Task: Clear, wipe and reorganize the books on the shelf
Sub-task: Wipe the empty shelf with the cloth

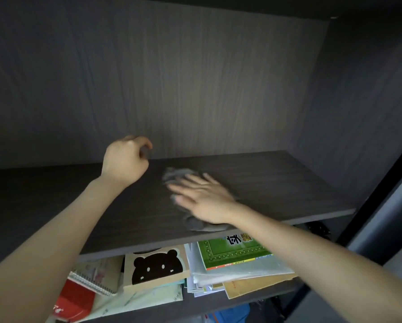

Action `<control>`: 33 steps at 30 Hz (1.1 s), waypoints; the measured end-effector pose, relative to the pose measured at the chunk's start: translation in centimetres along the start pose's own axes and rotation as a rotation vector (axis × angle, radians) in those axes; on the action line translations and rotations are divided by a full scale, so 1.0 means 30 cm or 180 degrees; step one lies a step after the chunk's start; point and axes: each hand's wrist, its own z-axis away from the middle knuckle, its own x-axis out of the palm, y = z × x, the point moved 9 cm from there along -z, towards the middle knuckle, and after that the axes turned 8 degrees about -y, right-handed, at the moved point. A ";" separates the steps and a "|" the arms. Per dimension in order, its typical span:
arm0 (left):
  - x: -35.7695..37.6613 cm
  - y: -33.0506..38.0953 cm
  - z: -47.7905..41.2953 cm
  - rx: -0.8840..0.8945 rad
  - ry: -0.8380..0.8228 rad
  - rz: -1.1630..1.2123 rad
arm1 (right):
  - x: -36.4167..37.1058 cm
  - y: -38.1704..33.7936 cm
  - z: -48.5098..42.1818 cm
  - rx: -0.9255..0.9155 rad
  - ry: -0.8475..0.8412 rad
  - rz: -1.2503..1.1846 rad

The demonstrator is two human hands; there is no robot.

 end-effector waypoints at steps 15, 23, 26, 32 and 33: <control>0.447 0.240 -0.003 0.0413 -0.2040 -0.0232 | -0.031 0.544 -0.016 0.0709 -0.0064 -0.0383; 0.447 0.220 -0.010 0.0369 -0.1976 -0.0171 | -0.057 0.983 0.162 0.1679 0.0228 -0.0488; 0.443 0.207 -0.012 0.0327 -0.1890 -0.0128 | -0.060 0.972 0.189 0.1784 0.0392 -0.0375; 0.431 0.204 -0.011 0.0241 -0.1708 -0.0120 | -0.050 0.896 0.351 0.1723 0.0584 -0.0364; 0.428 0.205 -0.010 0.0236 -0.1695 -0.0158 | -0.048 0.876 0.388 0.1712 0.0602 -0.0376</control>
